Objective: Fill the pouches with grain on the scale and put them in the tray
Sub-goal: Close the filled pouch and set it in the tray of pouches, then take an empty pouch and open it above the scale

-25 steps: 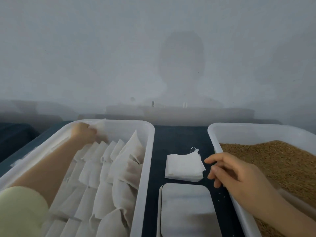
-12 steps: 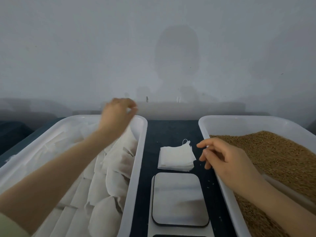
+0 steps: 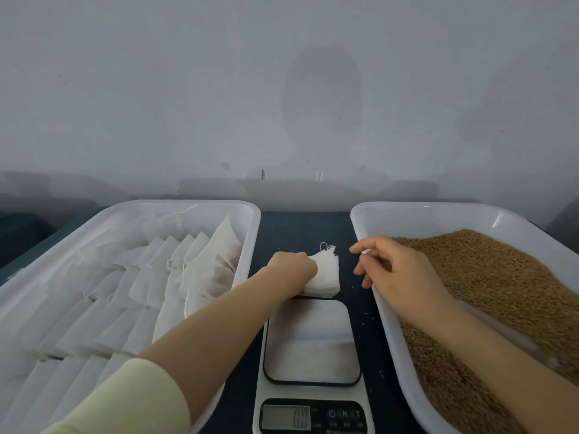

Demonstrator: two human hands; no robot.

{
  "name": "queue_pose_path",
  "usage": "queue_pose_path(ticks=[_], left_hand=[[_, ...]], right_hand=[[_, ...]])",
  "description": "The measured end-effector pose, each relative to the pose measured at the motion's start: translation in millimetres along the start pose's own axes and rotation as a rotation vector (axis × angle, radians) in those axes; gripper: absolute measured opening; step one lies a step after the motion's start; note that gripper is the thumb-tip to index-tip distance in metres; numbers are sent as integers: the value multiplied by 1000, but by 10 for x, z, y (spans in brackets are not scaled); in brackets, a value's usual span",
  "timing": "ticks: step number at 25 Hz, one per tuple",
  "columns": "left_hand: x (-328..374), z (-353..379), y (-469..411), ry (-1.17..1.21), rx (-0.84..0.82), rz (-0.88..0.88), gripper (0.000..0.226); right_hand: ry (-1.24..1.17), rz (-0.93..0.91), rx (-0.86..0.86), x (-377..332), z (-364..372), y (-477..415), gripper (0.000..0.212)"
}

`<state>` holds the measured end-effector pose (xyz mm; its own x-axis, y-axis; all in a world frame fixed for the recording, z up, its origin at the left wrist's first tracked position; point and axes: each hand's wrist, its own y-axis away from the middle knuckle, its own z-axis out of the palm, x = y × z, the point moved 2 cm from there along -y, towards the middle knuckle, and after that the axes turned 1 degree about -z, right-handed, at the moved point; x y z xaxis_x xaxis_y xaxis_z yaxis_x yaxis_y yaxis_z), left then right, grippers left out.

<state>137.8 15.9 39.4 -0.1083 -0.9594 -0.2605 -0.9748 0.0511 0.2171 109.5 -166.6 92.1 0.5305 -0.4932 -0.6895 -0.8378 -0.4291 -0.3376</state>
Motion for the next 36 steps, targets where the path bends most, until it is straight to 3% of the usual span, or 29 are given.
queue_pose_path(ticks=[4,7,12,15,17,20,23,27,31,33,36], left_hand=[[-25,-72,12,127,88,-64,16],[-109,-197,86,322,232,-242,16],[-348,-428,371,1047,426,-394,19],[-263,-409,672,1739,341,-282,24],[-157,-350,901,1993,245,-178,22],[14,-221,1159,1942,174,-68,20],[93,-149,1253,1803,163,-42,25],[-39,-222,1255,1689,340,-41,30],[8,-157,1264,1552,285,-49,15],[20,-147,1265,1594,239,-74,11],[-6,-157,1255,1726,192,-95,9]], right_hand=[[18,-18,-14,-13,16,9,19],[31,-15,-11,-5,16,3,18],[16,16,19,-8,15,6,19],[-122,77,52,-46,28,-9,16],[-247,117,-11,-108,61,-6,21],[-280,100,-127,-180,116,17,27],[-308,75,-96,-194,98,43,22],[-6,-19,-165,-165,127,74,29],[126,-62,-226,-118,179,108,30],[143,-98,-170,-123,174,120,22],[246,-269,152,-207,80,138,11]])
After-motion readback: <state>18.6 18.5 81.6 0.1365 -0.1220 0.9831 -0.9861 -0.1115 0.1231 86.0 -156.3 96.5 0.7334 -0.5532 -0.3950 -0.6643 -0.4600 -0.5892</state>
